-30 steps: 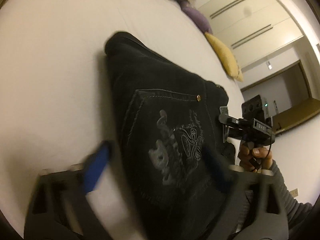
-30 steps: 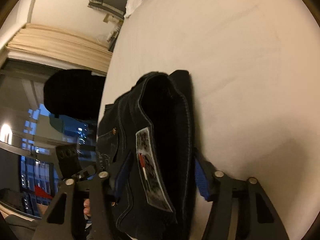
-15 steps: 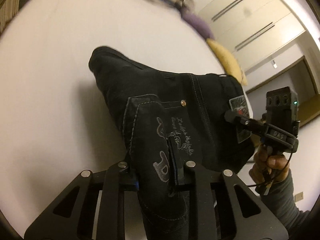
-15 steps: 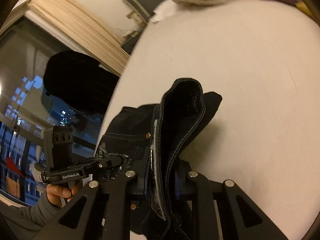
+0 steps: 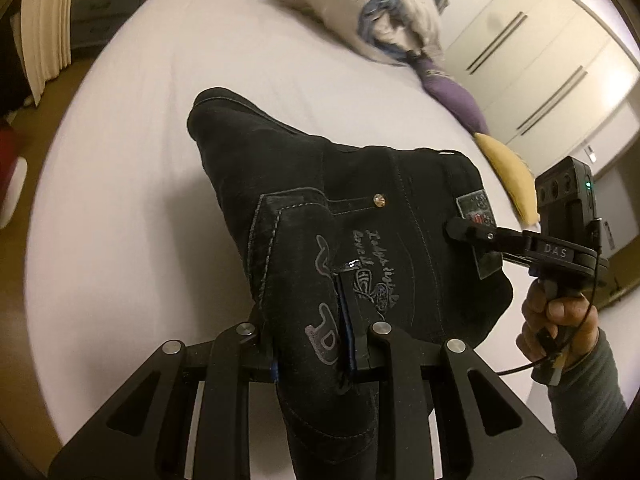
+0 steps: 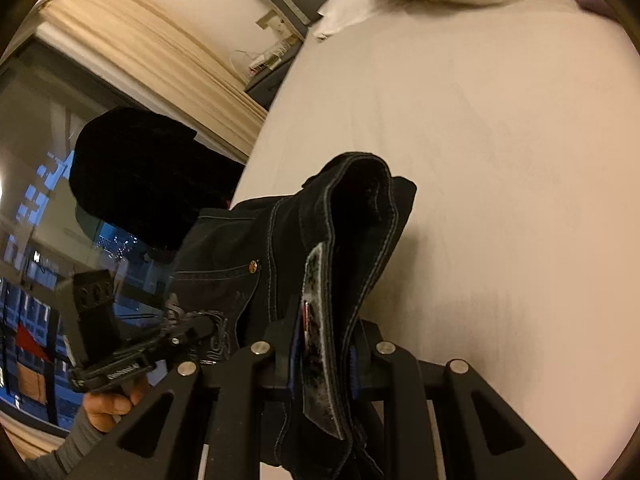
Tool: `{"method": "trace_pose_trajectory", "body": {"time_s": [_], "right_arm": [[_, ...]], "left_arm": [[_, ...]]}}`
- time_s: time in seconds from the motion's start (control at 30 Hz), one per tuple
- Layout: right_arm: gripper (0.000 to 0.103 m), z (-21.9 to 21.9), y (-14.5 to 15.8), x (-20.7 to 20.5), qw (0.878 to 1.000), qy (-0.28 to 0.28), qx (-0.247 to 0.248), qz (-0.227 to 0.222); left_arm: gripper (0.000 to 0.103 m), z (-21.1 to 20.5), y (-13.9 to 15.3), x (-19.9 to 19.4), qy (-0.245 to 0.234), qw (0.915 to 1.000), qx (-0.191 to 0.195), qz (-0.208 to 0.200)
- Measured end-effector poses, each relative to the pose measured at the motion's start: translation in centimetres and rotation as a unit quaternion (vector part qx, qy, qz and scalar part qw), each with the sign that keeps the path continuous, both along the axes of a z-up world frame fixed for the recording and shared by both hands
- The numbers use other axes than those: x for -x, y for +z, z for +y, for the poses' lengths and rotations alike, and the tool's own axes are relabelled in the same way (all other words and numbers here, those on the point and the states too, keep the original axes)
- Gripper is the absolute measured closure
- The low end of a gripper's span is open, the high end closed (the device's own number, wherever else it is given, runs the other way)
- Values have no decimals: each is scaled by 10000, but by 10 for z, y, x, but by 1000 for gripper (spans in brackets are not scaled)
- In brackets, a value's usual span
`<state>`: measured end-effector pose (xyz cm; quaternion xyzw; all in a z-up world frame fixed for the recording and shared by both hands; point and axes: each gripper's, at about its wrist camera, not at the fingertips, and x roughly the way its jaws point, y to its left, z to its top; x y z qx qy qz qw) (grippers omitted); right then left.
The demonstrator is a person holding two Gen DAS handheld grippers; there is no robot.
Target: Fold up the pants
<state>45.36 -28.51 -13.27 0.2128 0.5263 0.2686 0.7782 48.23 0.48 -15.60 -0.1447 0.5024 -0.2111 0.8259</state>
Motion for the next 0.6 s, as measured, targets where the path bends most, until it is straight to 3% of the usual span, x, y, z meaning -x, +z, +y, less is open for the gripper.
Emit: {"method": "trace_pose_trajectory", "body": {"time_s": [0.07, 0.1, 0.13, 0.2, 0.27, 0.33, 0.43, 0.5, 0.53, 0.6], "right_arm": [[76, -2, -27, -5, 9993, -150, 208, 273], [61, -7, -44, -7, 9980, -313, 335, 432], [58, -18, -59, -4, 9974, -493, 43, 519], [56, -35, -67, 6, 9943, -745, -638, 427], [50, -47, -65, 17, 9913, -912, -852, 429], [34, -57, -49, 31, 9909, -1147, -665, 209], [25, -71, -7, 79, 9864, -1540, 36, -565], [23, -70, 24, 107, 9781, -1644, 599, -1125], [19, -67, 40, 124, 9718, -1666, 860, -1431], [12, -55, 76, 154, 9548, -1673, 1273, -2100]], "left_arm": [[77, 7, -25, -11, 12, 9999, -30, 167], [72, 8, -43, -13, 52, 9996, -90, 253], [57, 8, -57, -17, 110, 9993, -163, 318], [52, 19, -75, -14, 260, 9993, 122, 252], [47, 30, -78, -9, 341, 9985, 401, 160], [43, 32, -73, 1, 376, 9991, 157, 104], [35, 49, -44, 37, 678, 9957, -350, -525], [20, 47, -8, 67, 1030, 9841, -718, -1257], [5, 38, 16, 85, 1201, 9723, -1019, -1727], [0, 21, 55, 116, 1463, 9404, -1551, -2647]]}}
